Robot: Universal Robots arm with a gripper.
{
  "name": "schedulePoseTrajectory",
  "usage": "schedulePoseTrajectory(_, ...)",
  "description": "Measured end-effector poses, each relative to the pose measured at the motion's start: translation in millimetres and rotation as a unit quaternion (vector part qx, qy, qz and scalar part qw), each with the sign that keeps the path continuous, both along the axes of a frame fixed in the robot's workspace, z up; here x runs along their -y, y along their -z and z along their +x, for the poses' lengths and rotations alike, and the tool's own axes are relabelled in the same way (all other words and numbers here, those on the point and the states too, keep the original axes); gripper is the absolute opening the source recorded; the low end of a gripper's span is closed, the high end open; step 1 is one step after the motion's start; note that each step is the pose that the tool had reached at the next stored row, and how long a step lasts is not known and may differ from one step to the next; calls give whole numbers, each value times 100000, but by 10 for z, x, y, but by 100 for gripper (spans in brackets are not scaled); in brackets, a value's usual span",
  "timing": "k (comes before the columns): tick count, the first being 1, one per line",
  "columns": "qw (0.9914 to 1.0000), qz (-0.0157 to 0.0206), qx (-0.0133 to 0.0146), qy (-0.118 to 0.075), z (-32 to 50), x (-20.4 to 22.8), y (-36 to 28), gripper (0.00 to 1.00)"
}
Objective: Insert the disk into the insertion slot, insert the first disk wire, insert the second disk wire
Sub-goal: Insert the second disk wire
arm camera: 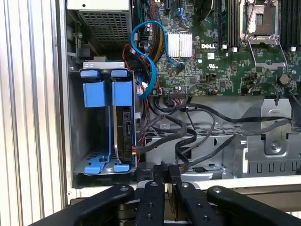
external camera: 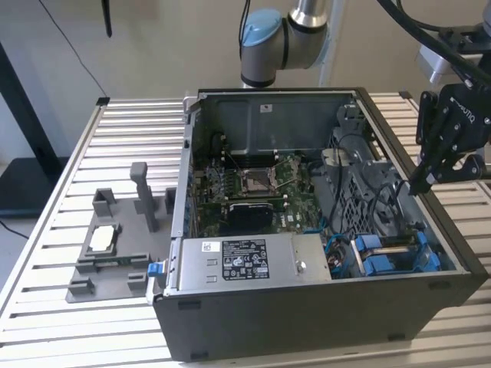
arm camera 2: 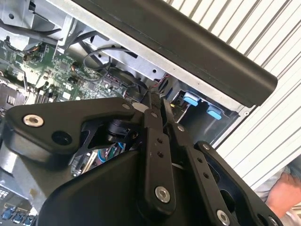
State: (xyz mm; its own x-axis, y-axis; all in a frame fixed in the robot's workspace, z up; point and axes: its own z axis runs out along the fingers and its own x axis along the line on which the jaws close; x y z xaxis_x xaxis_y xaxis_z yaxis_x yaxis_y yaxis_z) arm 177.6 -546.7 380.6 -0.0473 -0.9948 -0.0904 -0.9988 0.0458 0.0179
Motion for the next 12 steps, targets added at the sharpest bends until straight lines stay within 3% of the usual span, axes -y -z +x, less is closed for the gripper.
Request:
schedulePoseTrajectory(3,100000,-8,2,44,-8,-1,1,16)
schedulePoseTrajectory(8,100000,-28,1,50,-95,-14,-10,16)
schedulePoseTrajectory(12,99999,-377,1,19,-152,-20,-49,16)
